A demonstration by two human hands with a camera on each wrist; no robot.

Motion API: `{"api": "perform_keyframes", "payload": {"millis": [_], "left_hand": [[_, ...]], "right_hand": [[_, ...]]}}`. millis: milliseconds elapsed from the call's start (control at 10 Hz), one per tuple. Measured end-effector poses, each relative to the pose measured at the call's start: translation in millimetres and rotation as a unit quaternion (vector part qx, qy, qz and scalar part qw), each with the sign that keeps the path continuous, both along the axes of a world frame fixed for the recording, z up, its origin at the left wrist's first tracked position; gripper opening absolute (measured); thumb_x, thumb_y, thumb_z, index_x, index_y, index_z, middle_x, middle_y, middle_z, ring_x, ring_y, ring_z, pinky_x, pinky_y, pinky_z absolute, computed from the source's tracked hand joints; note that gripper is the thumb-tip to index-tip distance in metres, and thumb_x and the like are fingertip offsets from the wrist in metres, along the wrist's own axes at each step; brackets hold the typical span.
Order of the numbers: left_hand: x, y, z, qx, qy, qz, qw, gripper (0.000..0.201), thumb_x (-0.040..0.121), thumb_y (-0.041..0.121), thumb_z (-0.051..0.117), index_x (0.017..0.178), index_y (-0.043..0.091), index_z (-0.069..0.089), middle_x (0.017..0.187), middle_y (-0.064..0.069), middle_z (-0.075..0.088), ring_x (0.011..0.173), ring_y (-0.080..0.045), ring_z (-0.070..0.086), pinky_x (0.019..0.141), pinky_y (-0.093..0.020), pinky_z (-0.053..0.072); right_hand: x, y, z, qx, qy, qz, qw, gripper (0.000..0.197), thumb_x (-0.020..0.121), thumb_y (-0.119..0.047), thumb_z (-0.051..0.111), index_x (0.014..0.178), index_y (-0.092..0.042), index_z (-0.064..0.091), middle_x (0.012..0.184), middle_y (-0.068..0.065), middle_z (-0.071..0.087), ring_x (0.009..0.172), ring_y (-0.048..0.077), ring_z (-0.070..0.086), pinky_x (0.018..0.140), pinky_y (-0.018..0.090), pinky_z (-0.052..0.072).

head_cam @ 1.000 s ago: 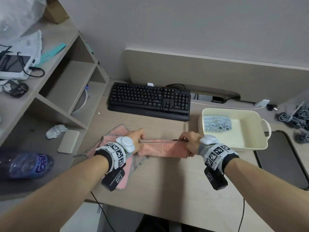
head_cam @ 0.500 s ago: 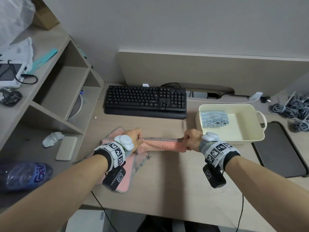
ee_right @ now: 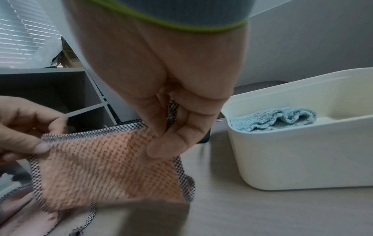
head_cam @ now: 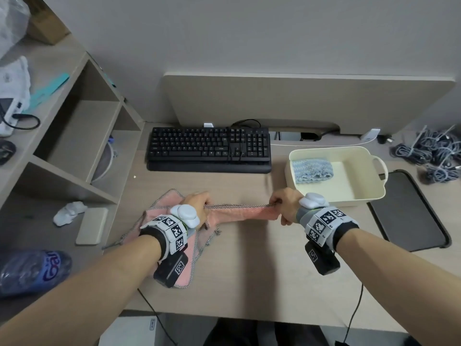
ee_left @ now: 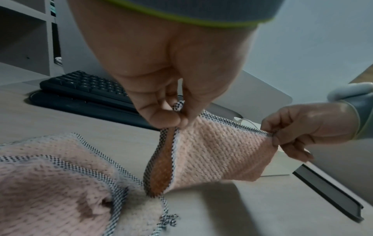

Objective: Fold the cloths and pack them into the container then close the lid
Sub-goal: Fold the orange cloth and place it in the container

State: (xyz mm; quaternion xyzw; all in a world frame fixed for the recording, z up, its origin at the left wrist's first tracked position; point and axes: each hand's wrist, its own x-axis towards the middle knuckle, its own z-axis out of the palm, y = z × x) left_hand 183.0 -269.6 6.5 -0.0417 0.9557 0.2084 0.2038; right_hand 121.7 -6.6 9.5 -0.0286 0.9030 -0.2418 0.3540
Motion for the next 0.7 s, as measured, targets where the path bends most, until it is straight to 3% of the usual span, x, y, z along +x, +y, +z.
{"api": "perform_keyframes", "payload": {"millis": [100,200,300,400,500,600,700], "left_hand": [[0,11,-1,0.021,-0.007,0.009,1.000,0.012,0.080,0.006,0.060,0.090,0.012,0.057,0.087,-0.008,0.065,0.081,-0.028,0.060,0.072,-0.035,0.050],[11,24,-13,0.017,-0.054,-0.021,0.998,0.019,0.079,0.003,0.056,0.092,0.015,0.062,0.085,-0.003,0.063,0.080,-0.025,0.058,0.066,-0.027,0.042],[25,40,-35,-0.008,-0.130,-0.059,0.990,0.024,0.082,0.001,0.056,0.102,0.012,0.061,0.097,-0.008,0.067,0.084,-0.024,0.059,0.068,-0.025,0.039],[42,54,-52,-0.020,-0.187,-0.069,0.980,0.032,0.086,0.006,0.056,0.117,0.012,0.059,0.118,-0.010,0.064,0.109,-0.029,0.060,0.083,-0.031,0.044],[58,64,-63,-0.030,-0.224,-0.064,0.972,0.035,0.093,0.012,0.050,0.128,0.010,0.054,0.129,-0.013,0.059,0.119,-0.030,0.055,0.095,-0.031,0.043],[65,66,-65,-0.031,-0.241,-0.062,0.968,0.042,0.091,0.008,0.051,0.133,0.013,0.050,0.134,-0.011,0.056,0.122,-0.028,0.054,0.099,-0.031,0.043],[66,67,-58,0.033,-0.236,0.010,0.971,0.054,0.087,-0.007,0.050,0.134,0.020,0.048,0.115,-0.002,0.061,0.098,-0.019,0.061,0.078,-0.013,0.048]], "right_hand": [[6,10,-7,0.007,-0.003,-0.019,1.000,0.029,0.088,0.005,0.045,0.090,-0.017,0.065,0.072,0.013,0.072,0.061,0.029,0.070,0.067,0.047,0.062],[15,23,-11,0.071,-0.006,0.034,0.997,0.023,0.087,-0.008,0.051,0.089,-0.026,0.067,0.088,0.001,0.073,0.077,0.023,0.070,0.074,0.038,0.060],[31,33,-26,0.188,-0.027,0.137,0.972,0.025,0.091,-0.020,0.050,0.108,-0.030,0.065,0.109,-0.003,0.069,0.093,0.021,0.066,0.073,0.027,0.049],[53,38,-52,0.230,-0.049,0.157,0.959,0.032,0.094,-0.022,0.043,0.122,-0.025,0.059,0.119,-0.001,0.065,0.106,0.024,0.065,0.079,0.030,0.048],[68,48,-87,0.205,-0.060,0.158,0.964,0.034,0.094,-0.024,0.047,0.126,-0.025,0.059,0.125,0.000,0.063,0.114,0.026,0.062,0.092,0.034,0.048],[67,53,-83,0.211,-0.084,0.163,0.960,0.026,0.092,-0.035,0.055,0.117,-0.035,0.062,0.112,-0.007,0.066,0.100,0.022,0.065,0.091,0.038,0.050],[62,63,-85,0.174,-0.091,0.142,0.970,0.032,0.091,-0.036,0.059,0.122,-0.032,0.061,0.115,-0.003,0.068,0.103,0.022,0.066,0.091,0.035,0.051]]}}
